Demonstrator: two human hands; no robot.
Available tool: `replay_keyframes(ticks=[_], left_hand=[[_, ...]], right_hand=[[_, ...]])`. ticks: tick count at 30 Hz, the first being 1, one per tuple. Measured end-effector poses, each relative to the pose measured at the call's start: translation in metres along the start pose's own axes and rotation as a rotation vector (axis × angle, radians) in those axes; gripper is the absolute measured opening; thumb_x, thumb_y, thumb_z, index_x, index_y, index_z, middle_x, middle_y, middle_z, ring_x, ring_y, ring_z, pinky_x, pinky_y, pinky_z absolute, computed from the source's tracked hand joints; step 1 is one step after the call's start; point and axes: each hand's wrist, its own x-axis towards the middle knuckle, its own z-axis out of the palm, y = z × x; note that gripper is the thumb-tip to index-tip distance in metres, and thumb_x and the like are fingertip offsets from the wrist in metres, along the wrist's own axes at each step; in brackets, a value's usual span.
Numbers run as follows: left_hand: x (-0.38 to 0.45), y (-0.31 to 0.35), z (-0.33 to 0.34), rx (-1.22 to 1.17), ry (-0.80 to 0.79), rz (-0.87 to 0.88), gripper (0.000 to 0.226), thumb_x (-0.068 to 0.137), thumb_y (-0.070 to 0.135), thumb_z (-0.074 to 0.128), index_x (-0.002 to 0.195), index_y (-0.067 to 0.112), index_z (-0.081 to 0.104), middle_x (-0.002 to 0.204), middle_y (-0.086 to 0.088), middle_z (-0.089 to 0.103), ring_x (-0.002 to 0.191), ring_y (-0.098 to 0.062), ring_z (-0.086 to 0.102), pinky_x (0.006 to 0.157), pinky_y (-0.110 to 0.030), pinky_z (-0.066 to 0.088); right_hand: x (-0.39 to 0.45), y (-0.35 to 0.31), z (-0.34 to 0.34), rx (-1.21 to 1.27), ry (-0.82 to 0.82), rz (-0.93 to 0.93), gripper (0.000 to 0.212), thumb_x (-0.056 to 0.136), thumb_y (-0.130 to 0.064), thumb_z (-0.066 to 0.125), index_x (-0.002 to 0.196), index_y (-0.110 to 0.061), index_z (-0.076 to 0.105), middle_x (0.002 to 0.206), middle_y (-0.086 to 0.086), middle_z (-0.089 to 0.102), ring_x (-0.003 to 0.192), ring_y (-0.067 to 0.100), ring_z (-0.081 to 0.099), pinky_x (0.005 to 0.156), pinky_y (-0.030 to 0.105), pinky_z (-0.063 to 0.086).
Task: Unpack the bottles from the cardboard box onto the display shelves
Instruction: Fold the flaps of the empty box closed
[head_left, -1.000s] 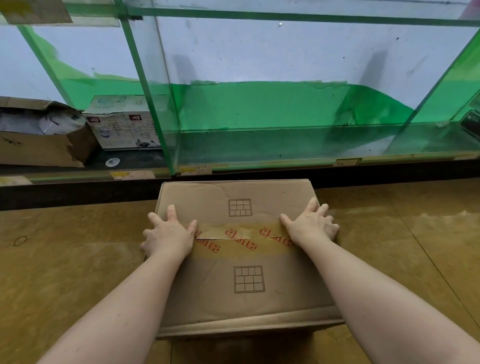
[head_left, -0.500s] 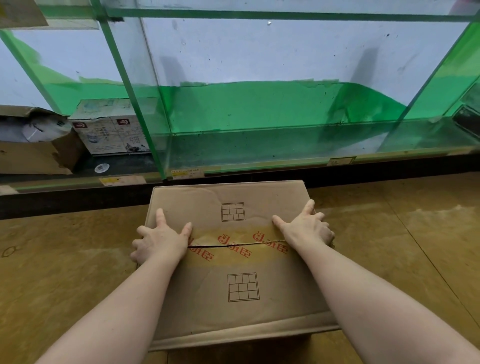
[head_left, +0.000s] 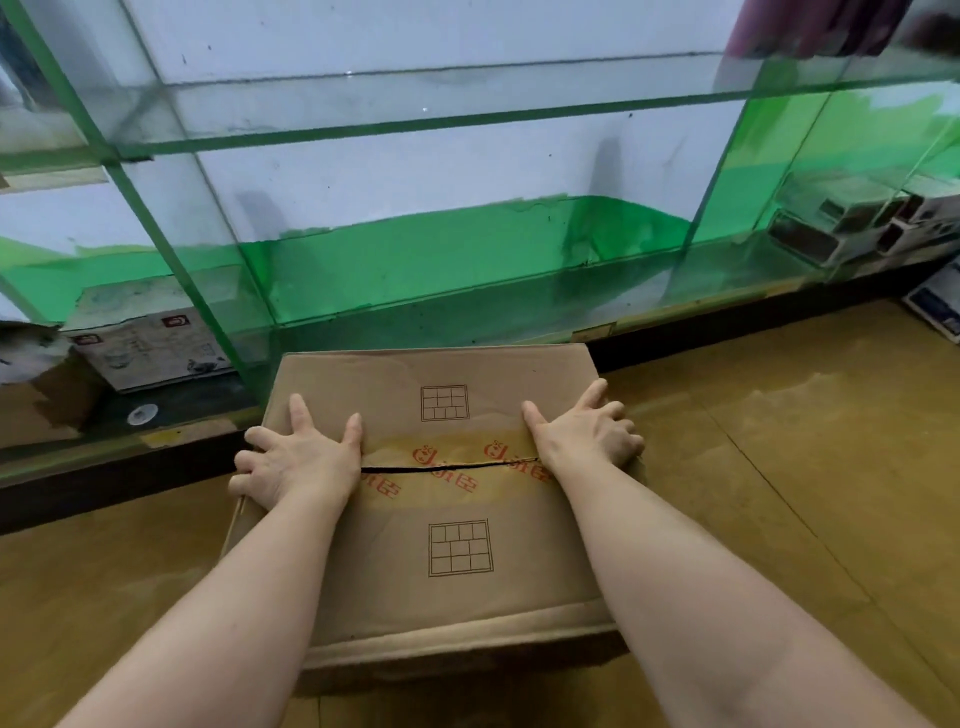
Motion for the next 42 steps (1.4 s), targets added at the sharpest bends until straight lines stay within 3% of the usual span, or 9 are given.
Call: replay_keyframes(ticks=[7,16,31,37,42], left_hand=[[-0.036,0.066,-0.048,0.014,-0.052,0.120,0.078,0.087,0.071,0.022,0.150,0.031,-0.001,0.150,-0.023,0.016,0.129,-0.044,0.031,0.102,-0.050,0.031],[-0.134,0.179,-0.164,0.091,-0.097,0.298,0.079,0.086,0.072,0.024,0.150,0.032,0.000,0.150,-0.022,0.017,0.132,-0.044,0.028,0.106,-0.053,0.027],[-0.377,0.388,-0.374,0.149,-0.104,0.764,0.081,0.083,0.074,0.030,0.149,0.032,0.007,0.149,-0.021,0.018,0.133,-0.045,0.026,0.107,-0.055,0.022],[-0.478,0.484,-0.420,0.080,-0.066,0.950,0.077,0.084,0.073,0.031,0.146,0.031,0.015,0.146,-0.023,0.024,0.131,-0.046,0.028,0.106,-0.056,0.023],[-0.561,0.559,-0.437,0.053,-0.058,1.105,0.078,0.085,0.072,0.031,0.148,0.030,0.013,0.151,-0.023,0.017,0.133,-0.045,0.025,0.107,-0.056,0.022]], right_hand=[[0.010,0.046,-0.078,0.025,0.054,0.107,0.095,0.085,-0.074,0.028,0.151,-0.013,-0.003,0.145,0.019,0.032,0.125,0.033,0.042,0.098,0.041,0.036],[-0.013,0.151,-0.235,0.050,0.082,0.362,0.096,0.084,-0.076,0.026,0.151,-0.013,-0.003,0.143,0.020,0.034,0.120,0.032,0.045,0.096,0.040,0.037],[-0.082,0.359,-0.524,0.156,0.179,0.829,0.095,0.084,-0.075,0.028,0.151,-0.014,0.000,0.144,0.020,0.032,0.124,0.034,0.042,0.099,0.043,0.036],[-0.083,0.455,-0.608,0.231,0.314,0.960,0.093,0.083,-0.074,0.032,0.149,-0.014,0.006,0.144,0.019,0.033,0.125,0.035,0.043,0.100,0.042,0.037],[-0.083,0.533,-0.659,0.310,0.425,1.097,0.094,0.082,-0.074,0.036,0.149,-0.015,0.006,0.142,0.020,0.034,0.123,0.036,0.043,0.101,0.043,0.038]])
